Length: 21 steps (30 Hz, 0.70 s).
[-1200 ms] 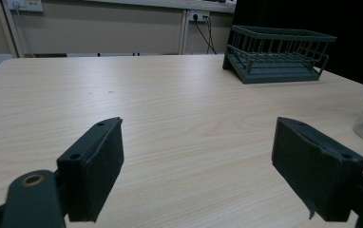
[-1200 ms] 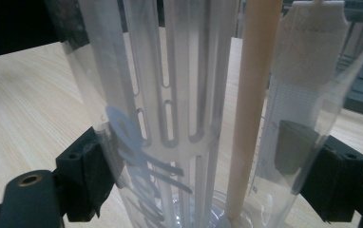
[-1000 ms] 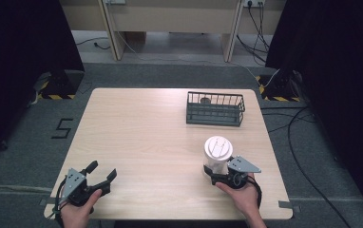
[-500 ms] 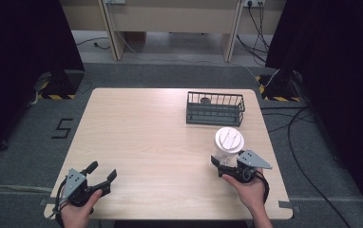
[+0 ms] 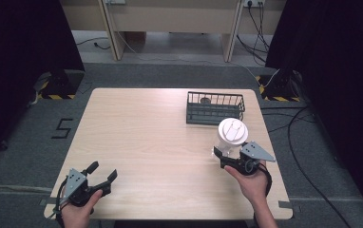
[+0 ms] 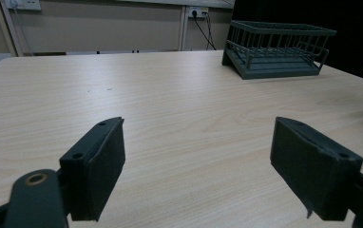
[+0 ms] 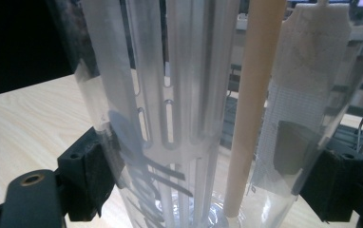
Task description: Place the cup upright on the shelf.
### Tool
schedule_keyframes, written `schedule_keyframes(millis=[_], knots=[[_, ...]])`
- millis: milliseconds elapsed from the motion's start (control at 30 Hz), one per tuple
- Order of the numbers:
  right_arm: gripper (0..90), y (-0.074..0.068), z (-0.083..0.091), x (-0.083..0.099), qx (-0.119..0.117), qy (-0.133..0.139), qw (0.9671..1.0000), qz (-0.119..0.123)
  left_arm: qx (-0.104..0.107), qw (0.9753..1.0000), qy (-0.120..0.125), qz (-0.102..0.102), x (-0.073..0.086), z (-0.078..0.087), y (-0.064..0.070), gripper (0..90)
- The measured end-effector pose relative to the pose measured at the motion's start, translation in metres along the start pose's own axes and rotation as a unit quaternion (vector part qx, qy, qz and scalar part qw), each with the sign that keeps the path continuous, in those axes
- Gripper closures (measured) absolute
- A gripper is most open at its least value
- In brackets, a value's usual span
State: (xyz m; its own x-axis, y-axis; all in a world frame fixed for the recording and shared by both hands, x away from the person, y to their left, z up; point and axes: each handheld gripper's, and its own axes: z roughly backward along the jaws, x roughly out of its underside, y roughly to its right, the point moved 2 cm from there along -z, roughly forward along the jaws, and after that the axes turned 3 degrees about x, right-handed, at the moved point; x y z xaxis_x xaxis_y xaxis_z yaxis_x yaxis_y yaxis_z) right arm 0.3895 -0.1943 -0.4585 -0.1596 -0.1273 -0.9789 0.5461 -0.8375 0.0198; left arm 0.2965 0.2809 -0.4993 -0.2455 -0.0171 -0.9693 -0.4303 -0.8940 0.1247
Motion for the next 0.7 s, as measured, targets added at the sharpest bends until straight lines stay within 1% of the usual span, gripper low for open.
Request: schedule_keyframes(millis=[233, 300, 433, 700], knots=[[18.4, 0.004, -0.007, -0.011, 0.004, 0.010, 0.9999, -0.003, 0.001, 1.0000, -0.001, 0.000, 0.000, 0.000, 0.000, 18.8], [18.4, 0.005, -0.008, -0.013, 0.005, 0.011, 0.9999, -0.002, 0.001, 1.0000, -0.001, 0.000, 0.000, 0.000, 0.000, 18.8], [18.4, 0.006, -0.011, -0.015, 0.009, 0.009, 0.9999, -0.009, 0.000, 1.0000, -0.003, -0.001, 0.000, 0.000, 0.000, 18.9], [18.4, 0.010, -0.014, -0.022, 0.016, 0.014, 0.9997, -0.010, -0.001, 1.0000, -0.003, -0.002, 0.001, -0.001, 0.000, 18.8]])
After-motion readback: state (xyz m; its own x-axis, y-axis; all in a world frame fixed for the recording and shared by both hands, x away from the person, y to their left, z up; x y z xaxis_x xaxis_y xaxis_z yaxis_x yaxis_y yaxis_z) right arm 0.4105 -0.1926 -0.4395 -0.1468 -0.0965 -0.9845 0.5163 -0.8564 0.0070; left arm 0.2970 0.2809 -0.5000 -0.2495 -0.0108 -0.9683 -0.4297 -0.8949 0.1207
